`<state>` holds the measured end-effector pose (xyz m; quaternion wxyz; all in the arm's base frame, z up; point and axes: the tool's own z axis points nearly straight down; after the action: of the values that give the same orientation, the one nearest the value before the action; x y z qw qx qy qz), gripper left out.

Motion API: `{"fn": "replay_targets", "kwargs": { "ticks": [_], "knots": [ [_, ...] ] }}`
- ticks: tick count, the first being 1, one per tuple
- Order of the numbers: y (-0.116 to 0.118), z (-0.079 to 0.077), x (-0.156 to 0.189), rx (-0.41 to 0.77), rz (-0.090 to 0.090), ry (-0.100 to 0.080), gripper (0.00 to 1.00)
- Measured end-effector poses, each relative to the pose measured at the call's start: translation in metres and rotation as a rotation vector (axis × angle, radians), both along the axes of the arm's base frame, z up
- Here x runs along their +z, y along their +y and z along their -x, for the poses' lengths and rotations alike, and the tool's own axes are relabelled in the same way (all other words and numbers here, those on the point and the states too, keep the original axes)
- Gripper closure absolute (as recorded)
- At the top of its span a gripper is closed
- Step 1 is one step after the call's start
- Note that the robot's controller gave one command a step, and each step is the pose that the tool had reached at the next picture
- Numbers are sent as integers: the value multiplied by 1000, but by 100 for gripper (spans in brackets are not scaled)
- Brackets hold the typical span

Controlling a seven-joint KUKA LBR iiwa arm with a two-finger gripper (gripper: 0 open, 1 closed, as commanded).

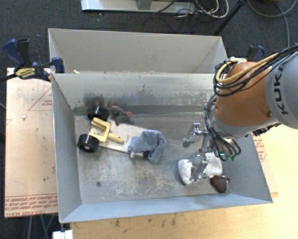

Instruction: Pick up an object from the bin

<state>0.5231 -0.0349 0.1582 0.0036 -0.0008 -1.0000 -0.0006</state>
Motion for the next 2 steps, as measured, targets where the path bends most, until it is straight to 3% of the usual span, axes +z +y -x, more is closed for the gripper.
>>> {"fn": "replay_targets", "kwargs": {
  "ticks": [1,2],
  "knots": [
    [0,-2,4,1,0,-7,0],
    [-34,3,-31,-53,-1,-16,0]
  ]
}}
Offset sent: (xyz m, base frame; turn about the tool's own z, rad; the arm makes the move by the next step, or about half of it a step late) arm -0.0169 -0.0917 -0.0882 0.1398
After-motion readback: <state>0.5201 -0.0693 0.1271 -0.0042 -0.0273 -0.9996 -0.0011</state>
